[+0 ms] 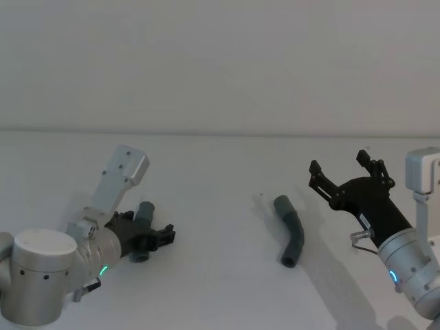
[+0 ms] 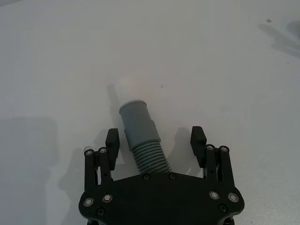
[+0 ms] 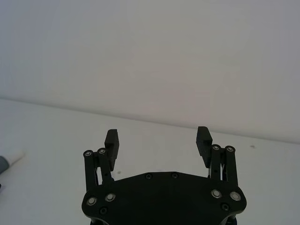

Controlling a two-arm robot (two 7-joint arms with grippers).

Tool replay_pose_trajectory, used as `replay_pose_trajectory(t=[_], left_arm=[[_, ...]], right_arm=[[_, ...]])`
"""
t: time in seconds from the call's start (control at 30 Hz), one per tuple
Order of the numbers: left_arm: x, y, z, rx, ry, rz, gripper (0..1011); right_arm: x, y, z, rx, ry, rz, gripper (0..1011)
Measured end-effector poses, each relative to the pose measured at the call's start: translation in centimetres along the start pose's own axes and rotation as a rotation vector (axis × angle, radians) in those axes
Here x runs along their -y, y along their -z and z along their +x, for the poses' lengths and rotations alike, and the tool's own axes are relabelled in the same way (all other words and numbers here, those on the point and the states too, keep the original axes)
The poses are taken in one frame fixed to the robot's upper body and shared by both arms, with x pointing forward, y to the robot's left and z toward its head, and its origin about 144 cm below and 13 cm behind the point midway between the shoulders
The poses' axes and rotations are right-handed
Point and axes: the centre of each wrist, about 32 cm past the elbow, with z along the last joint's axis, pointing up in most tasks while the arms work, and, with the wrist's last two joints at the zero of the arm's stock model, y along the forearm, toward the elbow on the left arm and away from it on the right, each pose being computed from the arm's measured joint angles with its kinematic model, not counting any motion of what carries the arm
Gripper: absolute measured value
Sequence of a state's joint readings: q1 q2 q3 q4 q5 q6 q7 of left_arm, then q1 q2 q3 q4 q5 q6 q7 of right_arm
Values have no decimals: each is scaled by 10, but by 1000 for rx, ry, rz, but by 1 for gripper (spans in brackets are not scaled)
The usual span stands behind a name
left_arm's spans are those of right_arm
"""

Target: Use both hands to pick up one end of the pipe from the table, align the ends, and insert them.

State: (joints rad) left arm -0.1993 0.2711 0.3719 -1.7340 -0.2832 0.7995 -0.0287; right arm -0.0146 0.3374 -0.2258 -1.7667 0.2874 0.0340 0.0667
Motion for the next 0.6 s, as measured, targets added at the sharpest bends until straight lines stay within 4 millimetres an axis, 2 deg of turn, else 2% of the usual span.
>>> replay_pose_trajectory(t=[0.6], left_arm=[[1, 1, -1, -6, -2, 6, 809]], right_arm=[[0, 0, 0, 0, 0, 0, 1002]])
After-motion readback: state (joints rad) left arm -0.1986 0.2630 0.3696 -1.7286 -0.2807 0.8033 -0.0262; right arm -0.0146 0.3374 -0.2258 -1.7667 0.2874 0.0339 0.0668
